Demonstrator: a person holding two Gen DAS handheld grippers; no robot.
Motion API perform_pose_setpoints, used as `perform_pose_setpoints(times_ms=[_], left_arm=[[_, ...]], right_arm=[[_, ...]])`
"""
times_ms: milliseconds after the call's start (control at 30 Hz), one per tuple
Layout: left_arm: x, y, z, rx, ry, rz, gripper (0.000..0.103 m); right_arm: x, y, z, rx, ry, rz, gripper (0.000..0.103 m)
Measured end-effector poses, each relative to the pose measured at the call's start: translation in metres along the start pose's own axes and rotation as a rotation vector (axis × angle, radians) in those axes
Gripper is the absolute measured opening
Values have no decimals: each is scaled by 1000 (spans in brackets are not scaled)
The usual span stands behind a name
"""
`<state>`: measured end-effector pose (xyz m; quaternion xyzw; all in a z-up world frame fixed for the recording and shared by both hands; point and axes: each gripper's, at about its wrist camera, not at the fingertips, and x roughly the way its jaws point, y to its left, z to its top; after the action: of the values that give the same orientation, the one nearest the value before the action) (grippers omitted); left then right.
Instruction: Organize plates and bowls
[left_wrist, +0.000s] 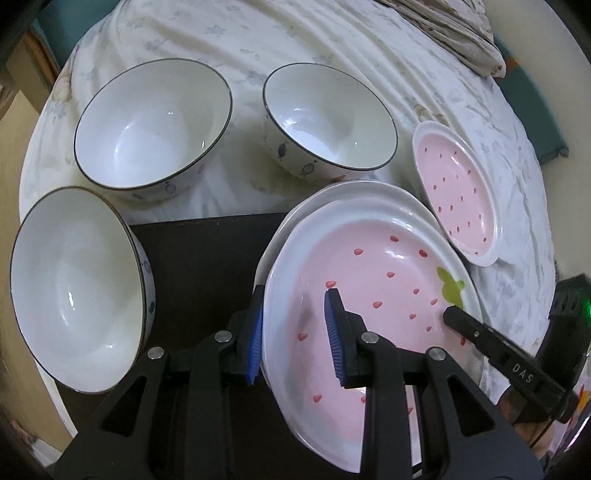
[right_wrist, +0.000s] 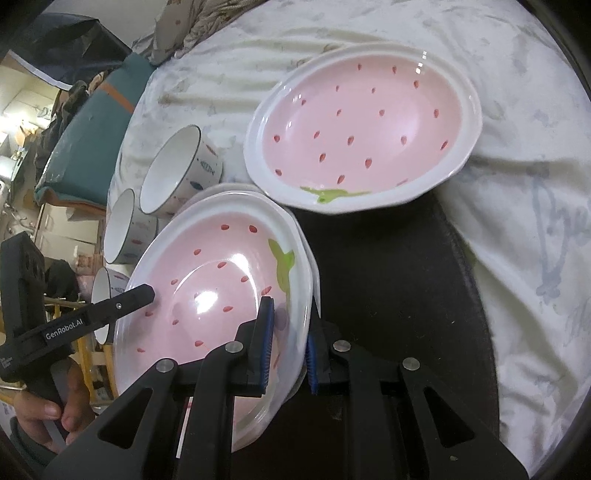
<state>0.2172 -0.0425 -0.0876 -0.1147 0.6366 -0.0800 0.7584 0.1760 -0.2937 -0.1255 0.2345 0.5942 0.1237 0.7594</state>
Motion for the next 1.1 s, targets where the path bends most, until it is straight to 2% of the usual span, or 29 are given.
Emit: perform_pose_setpoints(times_ms=[200,467,633,833,1033,1100], left_arm=[[1,-3,-2,14,-5,16,26],[3,2,-4,-11,18,-16,26],[4,-4,-5,5,76,17,26],[3,-6,-7,16,89,26,26],[2,-7,-9,17,117,50,29],[3,-8,-9,26,126,82,33]], right_arm=[[2,1,3,10,-3,-3,16],[1,0,3,10,0,1,16],[0,1,4,-1,7,-7,16],[0,-3,5,13,10,16,16],[0,-3,5,11,11,16,16],[1,-3,5,10,15,20,16]])
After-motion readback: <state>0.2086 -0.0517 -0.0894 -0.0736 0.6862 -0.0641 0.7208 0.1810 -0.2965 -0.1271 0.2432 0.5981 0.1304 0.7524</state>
